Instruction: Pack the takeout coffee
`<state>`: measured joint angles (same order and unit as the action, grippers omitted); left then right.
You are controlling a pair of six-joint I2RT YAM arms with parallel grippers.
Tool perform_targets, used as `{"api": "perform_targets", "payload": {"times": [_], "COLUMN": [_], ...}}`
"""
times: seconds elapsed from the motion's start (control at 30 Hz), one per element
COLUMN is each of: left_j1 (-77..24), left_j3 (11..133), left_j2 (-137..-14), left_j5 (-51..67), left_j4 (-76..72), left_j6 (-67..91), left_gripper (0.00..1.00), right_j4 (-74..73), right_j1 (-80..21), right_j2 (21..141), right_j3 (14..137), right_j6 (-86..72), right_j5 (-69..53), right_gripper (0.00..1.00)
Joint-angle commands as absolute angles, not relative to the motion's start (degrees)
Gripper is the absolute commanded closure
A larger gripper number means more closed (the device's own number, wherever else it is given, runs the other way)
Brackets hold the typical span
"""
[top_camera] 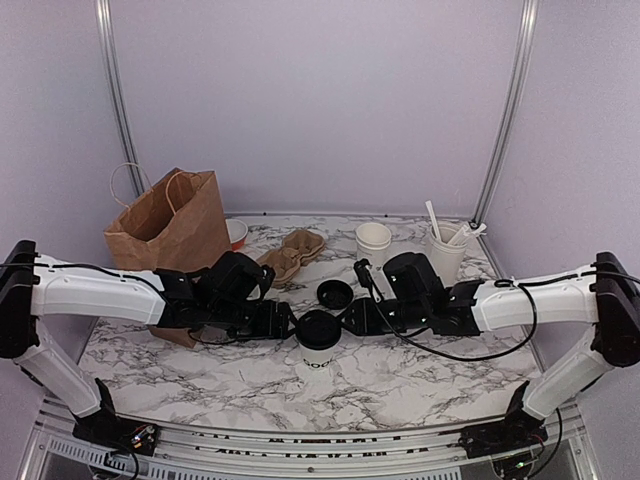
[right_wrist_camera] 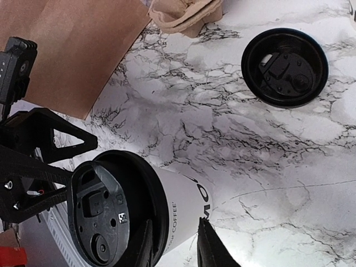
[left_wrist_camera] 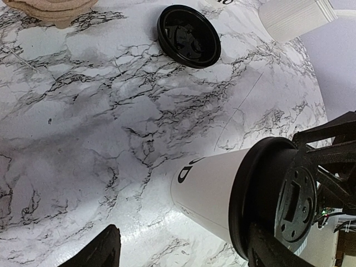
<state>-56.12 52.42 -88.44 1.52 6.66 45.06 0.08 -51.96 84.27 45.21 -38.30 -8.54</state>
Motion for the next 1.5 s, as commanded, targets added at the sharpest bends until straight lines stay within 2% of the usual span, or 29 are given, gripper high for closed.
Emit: {"api": "perform_targets", "payload": {"times": [0.0,0.33,0.63,1.27,1.47], "left_j1": [-56.7,-56.8,-56.8,-59.3,-61.6], "left_j3": [51.4,59.9,65.2,60.1,58.3], "left_j2": [-93.5,-92.2,-91.9,-84.7,-84.3], "left_j5": [1.9,0.4,-0.8,-0.7,-0.6], "left_j4": [12.9,16.9,19.4,20.3,18.3], "left_j6": [43.3,40.7,38.9,41.8,44.3], "left_gripper": [0.22,0.22,0.22,0.22,0.22], "right_j4": [-9.6,-13.5,-14.1,-20.7,-19.1], "right_j1": [-54.6,-54.6,-54.4,-53.9,-50.5], "right_j2": [86.4,84.2,83.8,81.8,82.5], "right_j3": [42.7,53.5,56.4,58.9,58.0], "right_j6": [-39.1,-38.2,-39.0,-26.4,-24.6], "right_j5": [-8.2,-2.0,2.0,-0.3,-7.7], "right_gripper": [0.74,0.74,0.74,0.7,0.69]}}
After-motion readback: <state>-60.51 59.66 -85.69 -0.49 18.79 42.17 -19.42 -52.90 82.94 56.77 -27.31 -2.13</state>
